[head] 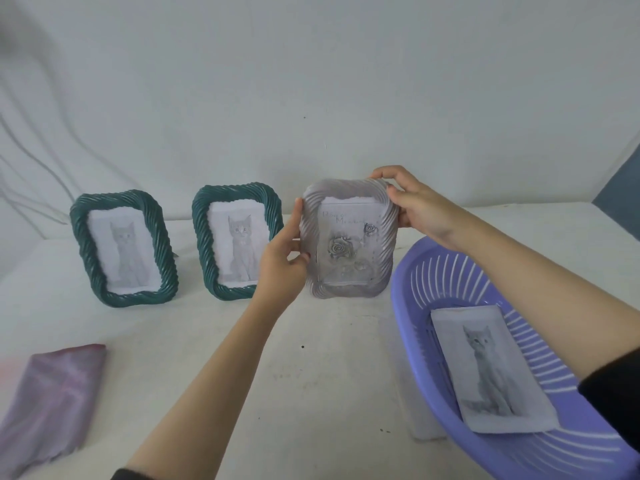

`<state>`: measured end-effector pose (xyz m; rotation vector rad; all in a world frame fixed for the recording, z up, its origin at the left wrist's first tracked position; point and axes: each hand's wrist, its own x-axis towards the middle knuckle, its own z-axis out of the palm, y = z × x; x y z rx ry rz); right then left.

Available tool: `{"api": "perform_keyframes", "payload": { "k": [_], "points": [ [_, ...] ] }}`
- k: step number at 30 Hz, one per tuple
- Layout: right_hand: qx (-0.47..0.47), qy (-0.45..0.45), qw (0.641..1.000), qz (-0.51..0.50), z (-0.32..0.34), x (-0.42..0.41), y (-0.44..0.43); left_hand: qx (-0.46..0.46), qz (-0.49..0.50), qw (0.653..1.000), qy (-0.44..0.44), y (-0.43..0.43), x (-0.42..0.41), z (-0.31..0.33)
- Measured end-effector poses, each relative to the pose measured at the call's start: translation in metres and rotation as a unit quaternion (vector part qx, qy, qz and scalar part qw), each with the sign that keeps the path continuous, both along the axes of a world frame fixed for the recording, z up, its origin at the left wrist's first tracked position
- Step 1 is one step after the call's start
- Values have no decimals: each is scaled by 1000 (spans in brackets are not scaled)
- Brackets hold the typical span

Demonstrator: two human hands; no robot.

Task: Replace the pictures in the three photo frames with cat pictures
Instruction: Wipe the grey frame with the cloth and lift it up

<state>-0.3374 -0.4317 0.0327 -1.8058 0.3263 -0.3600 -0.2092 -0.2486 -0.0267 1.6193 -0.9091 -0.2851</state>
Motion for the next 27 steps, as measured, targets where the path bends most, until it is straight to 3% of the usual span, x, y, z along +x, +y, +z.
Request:
{"api": "perform_keyframes", "payload": {
  "k": [21,27],
  "points": [
    [-60,-18,998,-1,-9,-11,14,40,-9,999,-18,12,-5,-12],
    [-117,-7,993,-3,-12,-13,16,32,-1,999,-23,17,-8,-17]
  ]
}}
